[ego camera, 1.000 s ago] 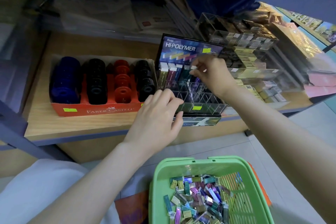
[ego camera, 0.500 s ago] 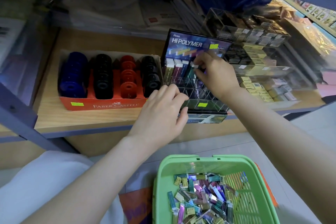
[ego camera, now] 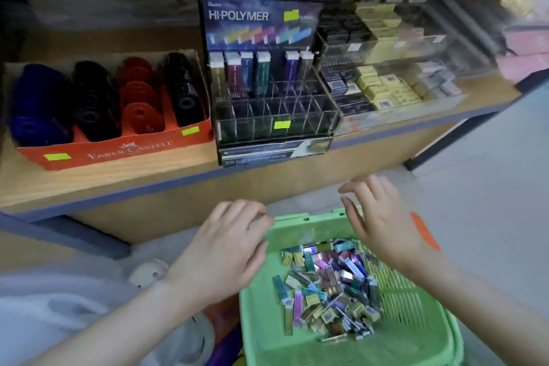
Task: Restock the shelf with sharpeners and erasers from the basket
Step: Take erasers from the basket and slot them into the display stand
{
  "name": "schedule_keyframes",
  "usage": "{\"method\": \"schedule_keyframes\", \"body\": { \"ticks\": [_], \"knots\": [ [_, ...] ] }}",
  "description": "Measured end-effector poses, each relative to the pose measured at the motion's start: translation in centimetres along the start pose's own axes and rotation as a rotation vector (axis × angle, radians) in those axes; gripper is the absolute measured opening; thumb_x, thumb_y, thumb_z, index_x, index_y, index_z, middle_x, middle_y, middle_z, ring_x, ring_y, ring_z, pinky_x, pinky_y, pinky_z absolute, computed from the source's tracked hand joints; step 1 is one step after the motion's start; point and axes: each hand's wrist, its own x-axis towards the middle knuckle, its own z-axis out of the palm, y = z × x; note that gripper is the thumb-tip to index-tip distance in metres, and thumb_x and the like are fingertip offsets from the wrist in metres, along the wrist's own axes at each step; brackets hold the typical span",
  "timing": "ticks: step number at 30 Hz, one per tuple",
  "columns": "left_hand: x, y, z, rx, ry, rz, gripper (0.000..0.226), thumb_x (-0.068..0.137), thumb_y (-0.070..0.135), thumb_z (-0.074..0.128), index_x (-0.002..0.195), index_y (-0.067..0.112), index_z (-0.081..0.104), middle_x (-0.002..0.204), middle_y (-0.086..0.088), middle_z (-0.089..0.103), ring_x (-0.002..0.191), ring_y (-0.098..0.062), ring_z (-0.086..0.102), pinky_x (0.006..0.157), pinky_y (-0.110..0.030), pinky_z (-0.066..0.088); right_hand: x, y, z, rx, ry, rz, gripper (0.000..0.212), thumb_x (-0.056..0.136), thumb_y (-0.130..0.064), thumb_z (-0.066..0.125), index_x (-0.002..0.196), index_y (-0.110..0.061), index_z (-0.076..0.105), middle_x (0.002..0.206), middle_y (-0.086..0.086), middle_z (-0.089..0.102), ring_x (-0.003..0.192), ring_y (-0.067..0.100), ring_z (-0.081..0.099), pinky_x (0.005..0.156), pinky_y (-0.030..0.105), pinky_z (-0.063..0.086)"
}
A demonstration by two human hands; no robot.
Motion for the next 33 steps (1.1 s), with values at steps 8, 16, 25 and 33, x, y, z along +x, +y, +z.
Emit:
{"method": "schedule_keyframes", "body": {
  "ticks": [8,16,25,33],
  "knots": [
    [2.7,-0.3,8.4,-0.053,-0.371,-0.145,0.045,0.093,0.032,0.039,0.133,0.014,0.05,0.13,-0.006,0.053,0.119,-0.022,0.053,0.104,-0.036,0.037,-11.0,4.0,10.5,0.204,-0.7,0.558,0.039,0.1,-0.027,0.04,0.135,-0.009,0.036,0.128,0.005,0.046,0.121,0.021,0.046,0.102,0.027,0.035],
    [5.9,-0.7,13.5,-0.15,-0.356,-0.389,0.037,0.101,0.029,0.036,0.136,0.019,0.045,0.134,0.001,0.05,0.121,-0.018,0.05,0.1,-0.033,0.037,-15.1,2.3,20.2,0.486,-0.898,0.92,0.037,0.097,-0.028,0.05,0.123,-0.003,0.04,0.122,0.015,0.048,0.11,0.026,0.048,0.09,0.03,0.039],
    [5.7,-1.1,14.7,-0.071,-0.239,-0.318,0.03,0.095,0.028,0.031,0.09,0.016,0.059,0.077,0.001,0.064,0.068,-0.021,0.062,0.055,-0.022,0.031,-13.9,0.0,25.1,0.594,-0.829,1.208,0.042,0.087,-0.027,0.064,0.12,-0.008,0.046,0.118,0.009,0.058,0.103,0.025,0.059,0.092,0.041,0.051],
    [4.7,-0.6,15.4,-0.266,-0.067,-0.252,0.025,0.09,0.013,0.041,0.11,0.01,0.057,0.106,-0.003,0.057,0.101,-0.018,0.049,0.088,-0.028,0.036,-12.6,0.5,23.7,0.66,-1.006,0.996,0.037,0.093,-0.033,0.055,0.117,-0.003,0.054,0.115,0.013,0.057,0.091,0.021,0.059,0.09,0.035,0.049]
  ]
}}
